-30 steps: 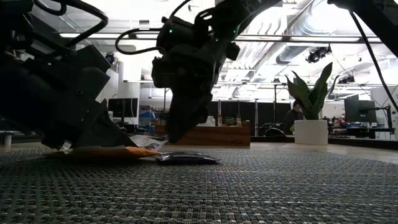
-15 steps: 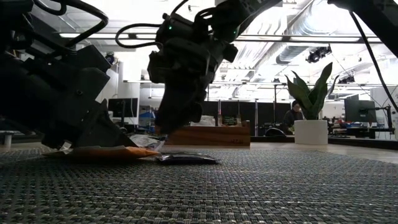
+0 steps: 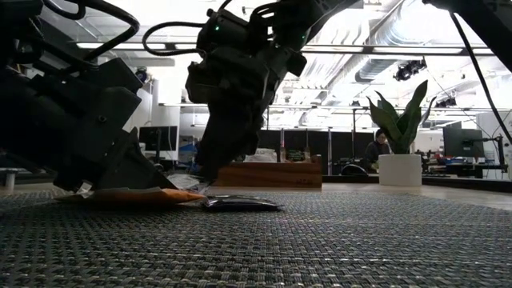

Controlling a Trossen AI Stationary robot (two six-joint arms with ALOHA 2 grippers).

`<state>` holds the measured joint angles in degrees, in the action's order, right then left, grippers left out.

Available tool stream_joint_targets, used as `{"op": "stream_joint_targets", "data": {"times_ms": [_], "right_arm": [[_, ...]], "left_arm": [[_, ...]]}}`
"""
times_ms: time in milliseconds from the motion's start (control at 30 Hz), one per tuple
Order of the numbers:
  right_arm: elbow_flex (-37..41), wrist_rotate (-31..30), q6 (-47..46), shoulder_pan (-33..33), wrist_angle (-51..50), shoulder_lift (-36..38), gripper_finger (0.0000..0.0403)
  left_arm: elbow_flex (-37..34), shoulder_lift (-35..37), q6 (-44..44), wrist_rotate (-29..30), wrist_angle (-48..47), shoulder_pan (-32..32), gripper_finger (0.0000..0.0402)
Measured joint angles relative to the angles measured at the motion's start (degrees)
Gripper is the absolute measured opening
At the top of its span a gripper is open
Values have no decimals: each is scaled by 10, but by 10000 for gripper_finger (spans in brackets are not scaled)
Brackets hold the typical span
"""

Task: Pick & Place Tea
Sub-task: Put the purple tea bag into the left compartment of the wooden organizer

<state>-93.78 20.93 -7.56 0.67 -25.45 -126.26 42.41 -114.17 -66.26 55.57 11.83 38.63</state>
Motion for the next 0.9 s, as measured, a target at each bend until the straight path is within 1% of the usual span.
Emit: {"op": "stream_joint_targets", "data": {"times_ms": [133, 667, 800, 900], "right_arm": [[0, -35, 0, 0, 0, -1, 168], [0, -34, 0, -5, 9, -19, 161], [0, -34, -1, -4, 8, -19, 140], [0, -34, 0, -4, 8, -19, 111]], "left_arm": [[0, 0, 0, 0, 0, 0, 1], [0, 0, 0, 0, -2, 0, 1], [0, 0, 0, 0, -4, 0, 1], [0, 0, 0, 0, -4, 0, 1]]}}
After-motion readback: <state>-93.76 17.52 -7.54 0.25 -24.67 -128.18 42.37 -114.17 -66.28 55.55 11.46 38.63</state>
